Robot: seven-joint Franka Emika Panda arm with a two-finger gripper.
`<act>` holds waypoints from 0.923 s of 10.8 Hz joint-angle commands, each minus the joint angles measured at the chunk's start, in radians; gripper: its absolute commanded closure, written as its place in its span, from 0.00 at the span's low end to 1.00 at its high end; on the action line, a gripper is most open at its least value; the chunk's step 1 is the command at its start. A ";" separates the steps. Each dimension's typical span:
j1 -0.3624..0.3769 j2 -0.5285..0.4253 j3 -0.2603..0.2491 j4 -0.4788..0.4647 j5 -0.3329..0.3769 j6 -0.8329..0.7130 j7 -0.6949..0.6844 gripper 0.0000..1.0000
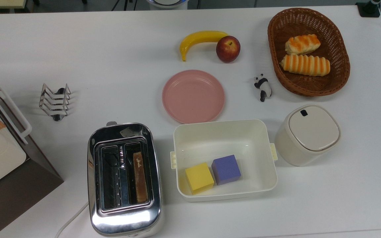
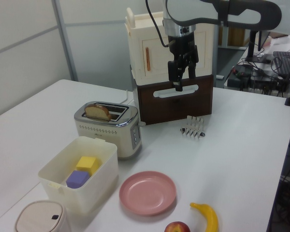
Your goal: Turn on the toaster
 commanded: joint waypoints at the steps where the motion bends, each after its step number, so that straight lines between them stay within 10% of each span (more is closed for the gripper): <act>1: 0.005 -0.016 0.005 -0.044 0.007 0.045 -0.097 0.00; 4: 0.007 -0.003 0.006 -0.044 0.007 0.082 -0.112 0.00; 5: 0.005 -0.003 0.006 -0.045 0.007 0.082 -0.164 0.16; 7: 0.004 -0.003 0.005 -0.044 0.011 0.080 -0.196 0.88; 10: 0.002 -0.003 0.005 -0.044 0.011 0.077 -0.196 1.00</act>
